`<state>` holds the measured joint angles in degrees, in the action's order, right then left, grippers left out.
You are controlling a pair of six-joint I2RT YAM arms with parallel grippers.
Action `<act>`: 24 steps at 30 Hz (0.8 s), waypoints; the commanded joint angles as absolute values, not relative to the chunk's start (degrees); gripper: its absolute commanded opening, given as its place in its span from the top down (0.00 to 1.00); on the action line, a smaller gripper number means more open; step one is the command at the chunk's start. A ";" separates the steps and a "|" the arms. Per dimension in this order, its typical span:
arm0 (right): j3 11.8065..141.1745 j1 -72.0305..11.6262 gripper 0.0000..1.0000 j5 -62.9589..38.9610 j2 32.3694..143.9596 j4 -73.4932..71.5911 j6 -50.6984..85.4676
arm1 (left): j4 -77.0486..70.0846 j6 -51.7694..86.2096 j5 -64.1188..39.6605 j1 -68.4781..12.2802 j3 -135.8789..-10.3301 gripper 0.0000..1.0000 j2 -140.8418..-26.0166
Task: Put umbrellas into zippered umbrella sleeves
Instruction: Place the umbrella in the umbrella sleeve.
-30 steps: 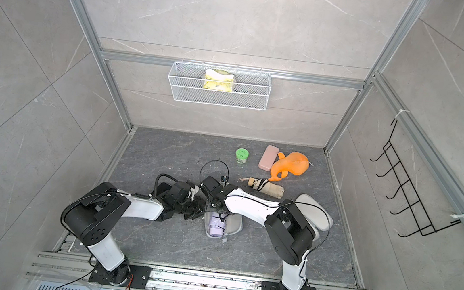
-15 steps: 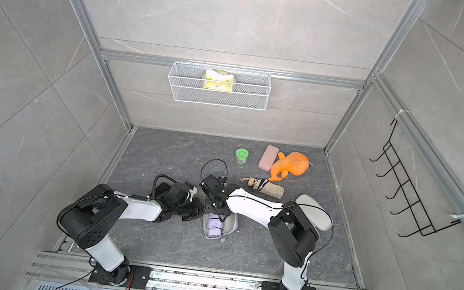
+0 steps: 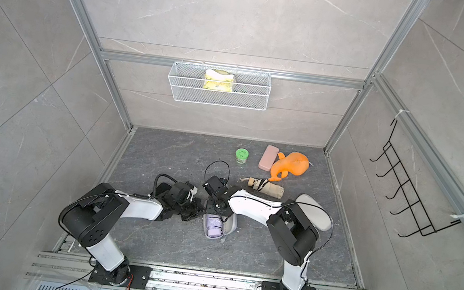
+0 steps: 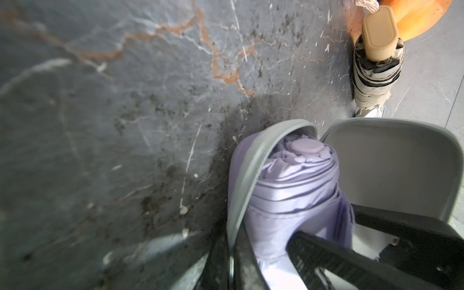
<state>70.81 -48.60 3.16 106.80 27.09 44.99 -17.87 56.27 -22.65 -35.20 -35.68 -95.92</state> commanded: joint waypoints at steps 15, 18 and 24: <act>71.55 -37.27 0.21 -4.19 89.30 38.73 34.41 | -4.22 47.27 -25.46 -29.79 -38.31 0.63 -84.63; 67.33 -31.23 0.20 -5.99 86.93 37.92 32.41 | -7.35 47.39 -24.21 -30.61 -36.19 0.57 -83.60; 59.00 -28.27 0.20 -23.61 87.15 27.05 34.18 | -24.05 55.83 -26.39 -31.89 -29.65 0.45 -85.62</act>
<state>62.35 -27.42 -13.02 86.50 31.81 33.82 -14.37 51.51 -24.47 -31.31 -31.66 -85.03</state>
